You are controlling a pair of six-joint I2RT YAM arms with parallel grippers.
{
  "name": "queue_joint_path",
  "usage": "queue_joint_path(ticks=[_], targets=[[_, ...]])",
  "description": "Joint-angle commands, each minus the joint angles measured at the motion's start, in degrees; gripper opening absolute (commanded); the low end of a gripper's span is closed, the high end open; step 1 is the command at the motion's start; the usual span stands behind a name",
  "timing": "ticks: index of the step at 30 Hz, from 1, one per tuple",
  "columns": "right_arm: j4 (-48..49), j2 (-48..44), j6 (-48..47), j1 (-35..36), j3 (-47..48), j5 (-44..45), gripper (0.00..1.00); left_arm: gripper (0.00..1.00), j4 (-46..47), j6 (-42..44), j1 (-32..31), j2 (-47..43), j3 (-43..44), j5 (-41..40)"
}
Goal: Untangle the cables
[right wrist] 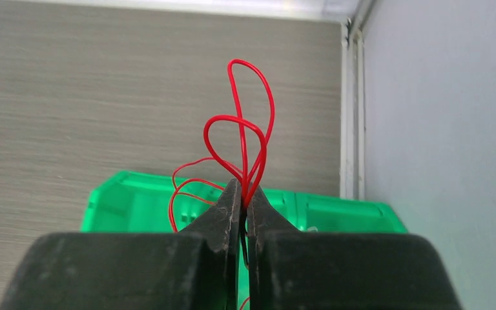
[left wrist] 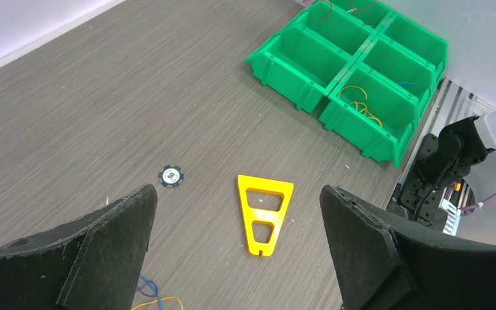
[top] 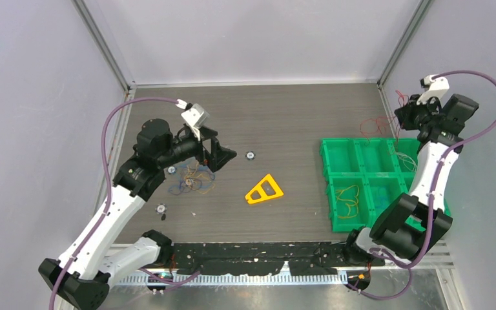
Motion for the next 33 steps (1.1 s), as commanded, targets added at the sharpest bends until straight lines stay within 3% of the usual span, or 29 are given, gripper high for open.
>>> queue_joint_path(ticks=[1, 12, 33], targets=[[1.75, -2.05, -8.28, -0.15, -3.26, 10.09, 0.05, 1.00, 0.19, -2.23, 0.39, 0.31, 1.13, -1.89], [-4.28, -1.26, -18.67, -0.08, -5.63, 17.06, 0.05, 1.00, -0.10, -2.41, 0.39, -1.53, -0.77, -2.89], [-8.15, 3.10, -10.54, 16.54, -3.66, 20.34, 0.05, 1.00, 1.02, -2.45, 1.01, -1.98, -3.23, -2.70]])
